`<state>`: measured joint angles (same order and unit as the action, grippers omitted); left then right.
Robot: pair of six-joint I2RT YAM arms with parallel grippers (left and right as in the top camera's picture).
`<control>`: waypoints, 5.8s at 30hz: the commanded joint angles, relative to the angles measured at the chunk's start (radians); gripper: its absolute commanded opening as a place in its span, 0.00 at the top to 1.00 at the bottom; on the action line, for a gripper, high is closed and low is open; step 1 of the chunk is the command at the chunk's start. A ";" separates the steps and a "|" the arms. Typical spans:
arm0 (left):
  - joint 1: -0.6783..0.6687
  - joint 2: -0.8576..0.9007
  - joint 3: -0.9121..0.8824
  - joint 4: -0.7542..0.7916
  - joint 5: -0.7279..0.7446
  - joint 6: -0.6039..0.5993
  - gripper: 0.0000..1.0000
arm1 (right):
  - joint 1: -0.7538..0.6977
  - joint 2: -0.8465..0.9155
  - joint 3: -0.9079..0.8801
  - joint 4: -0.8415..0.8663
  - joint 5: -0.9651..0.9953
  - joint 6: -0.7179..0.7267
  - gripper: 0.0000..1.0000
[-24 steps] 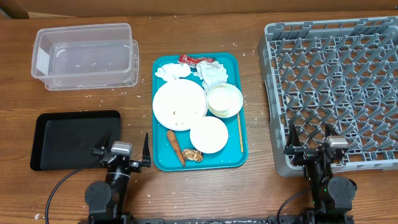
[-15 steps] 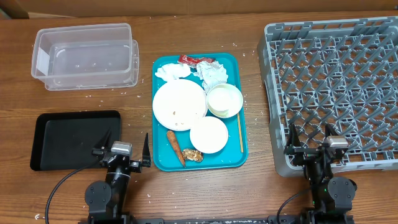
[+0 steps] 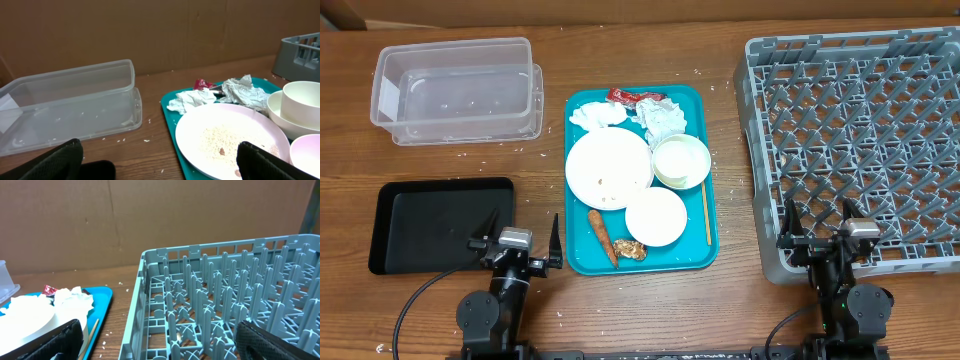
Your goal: Sort waste into correct bins and load items into the dishwasher
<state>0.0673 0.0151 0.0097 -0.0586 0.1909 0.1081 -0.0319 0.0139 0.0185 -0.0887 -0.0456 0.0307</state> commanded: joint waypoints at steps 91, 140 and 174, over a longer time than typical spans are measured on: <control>-0.061 1.468 1.429 -0.356 1.066 -0.292 0.00 | -0.001 -0.011 -0.011 0.008 0.000 0.006 0.00; -0.392 2.283 1.889 -0.748 -0.308 -0.435 0.10 | -0.001 -0.011 -0.011 0.008 0.000 0.006 0.00; -0.381 2.311 1.910 -0.814 -0.374 -0.516 0.96 | -0.001 -0.011 -0.011 0.008 0.000 0.006 0.00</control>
<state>-0.3145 2.3081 1.8816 -0.8536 -0.1658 -0.3977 -0.0319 0.0128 0.0185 -0.0887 -0.0452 0.0303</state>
